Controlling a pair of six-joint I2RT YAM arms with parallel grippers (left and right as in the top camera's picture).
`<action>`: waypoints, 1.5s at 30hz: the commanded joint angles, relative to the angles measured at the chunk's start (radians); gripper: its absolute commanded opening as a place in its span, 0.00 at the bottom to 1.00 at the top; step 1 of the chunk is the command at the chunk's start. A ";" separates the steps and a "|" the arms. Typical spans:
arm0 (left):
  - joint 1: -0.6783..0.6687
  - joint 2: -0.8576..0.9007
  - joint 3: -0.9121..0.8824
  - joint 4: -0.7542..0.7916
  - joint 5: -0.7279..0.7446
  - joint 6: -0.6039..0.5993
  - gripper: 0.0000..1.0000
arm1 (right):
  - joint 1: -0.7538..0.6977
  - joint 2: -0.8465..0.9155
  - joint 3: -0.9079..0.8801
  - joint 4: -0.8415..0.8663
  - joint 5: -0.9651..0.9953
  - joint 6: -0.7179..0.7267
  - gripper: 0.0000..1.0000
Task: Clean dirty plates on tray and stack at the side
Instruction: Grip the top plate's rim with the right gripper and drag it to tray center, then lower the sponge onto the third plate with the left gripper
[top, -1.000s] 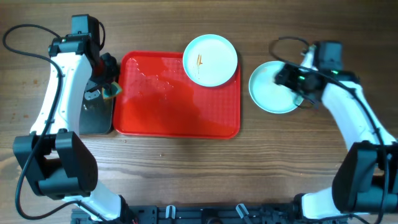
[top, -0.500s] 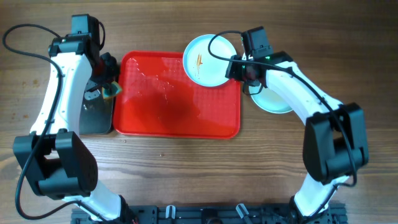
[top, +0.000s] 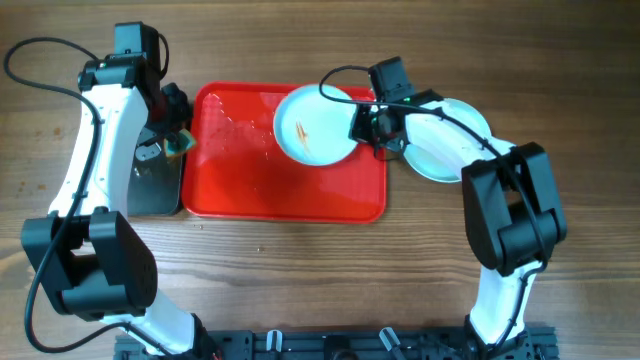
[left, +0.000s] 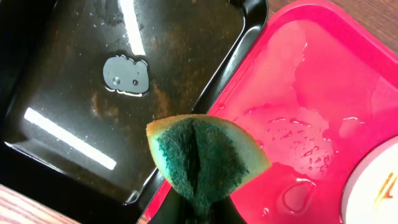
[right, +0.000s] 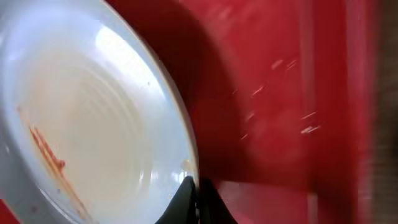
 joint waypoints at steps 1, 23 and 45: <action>0.008 0.010 0.009 0.006 0.012 -0.005 0.04 | 0.074 0.014 0.016 -0.030 -0.117 -0.013 0.05; 0.007 0.010 0.009 0.038 0.069 -0.005 0.04 | 0.181 0.243 0.491 -0.350 -0.027 -0.534 0.59; 0.007 0.010 -0.158 0.207 0.168 -0.006 0.04 | 0.183 0.308 0.454 -0.409 -0.036 0.031 0.05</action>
